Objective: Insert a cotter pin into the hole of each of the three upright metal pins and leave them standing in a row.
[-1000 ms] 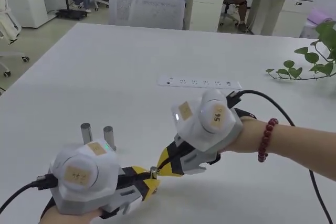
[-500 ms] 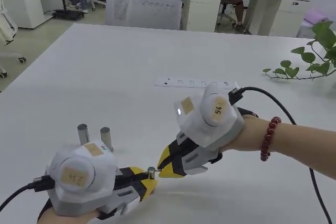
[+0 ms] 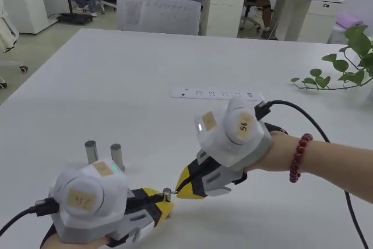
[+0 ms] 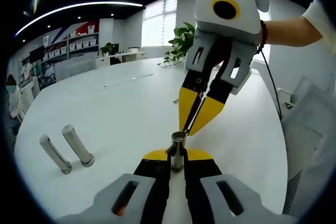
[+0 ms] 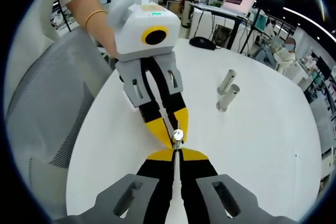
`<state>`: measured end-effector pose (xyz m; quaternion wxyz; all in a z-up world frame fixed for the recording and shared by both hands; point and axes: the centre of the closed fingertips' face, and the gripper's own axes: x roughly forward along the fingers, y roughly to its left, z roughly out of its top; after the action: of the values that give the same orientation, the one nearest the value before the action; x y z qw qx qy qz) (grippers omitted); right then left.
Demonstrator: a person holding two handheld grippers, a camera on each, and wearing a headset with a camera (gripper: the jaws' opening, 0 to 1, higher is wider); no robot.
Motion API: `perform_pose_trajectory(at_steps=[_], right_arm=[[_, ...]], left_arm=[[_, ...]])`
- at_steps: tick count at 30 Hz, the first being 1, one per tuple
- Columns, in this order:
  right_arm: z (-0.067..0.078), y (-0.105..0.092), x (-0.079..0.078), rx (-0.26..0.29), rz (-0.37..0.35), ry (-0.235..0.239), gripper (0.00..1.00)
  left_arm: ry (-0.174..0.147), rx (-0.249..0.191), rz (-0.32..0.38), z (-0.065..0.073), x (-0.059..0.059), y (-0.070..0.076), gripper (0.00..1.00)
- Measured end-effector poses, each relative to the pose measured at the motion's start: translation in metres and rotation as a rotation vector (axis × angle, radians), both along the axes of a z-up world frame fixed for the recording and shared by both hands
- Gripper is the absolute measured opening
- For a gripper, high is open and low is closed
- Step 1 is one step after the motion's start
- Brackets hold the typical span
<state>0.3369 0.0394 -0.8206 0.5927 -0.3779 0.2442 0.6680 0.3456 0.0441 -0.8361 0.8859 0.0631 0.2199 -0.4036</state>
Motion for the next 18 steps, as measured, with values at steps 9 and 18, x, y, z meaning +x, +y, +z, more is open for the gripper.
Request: perform_pose_trajectory(at_steps=[9,18], right_arm=[[0.0004,0.0022,-0.0008,0.004,-0.001,-0.004,0.05],[0.0011,0.0039,-0.0009,0.011,-0.003,-0.004,0.05]], left_arm=[[0.003,-0.006,-0.001,0.0003,-0.0006,0.0003,0.07],[0.005,-0.012,0.000,-0.0005,-0.0005,0.0004,0.07]])
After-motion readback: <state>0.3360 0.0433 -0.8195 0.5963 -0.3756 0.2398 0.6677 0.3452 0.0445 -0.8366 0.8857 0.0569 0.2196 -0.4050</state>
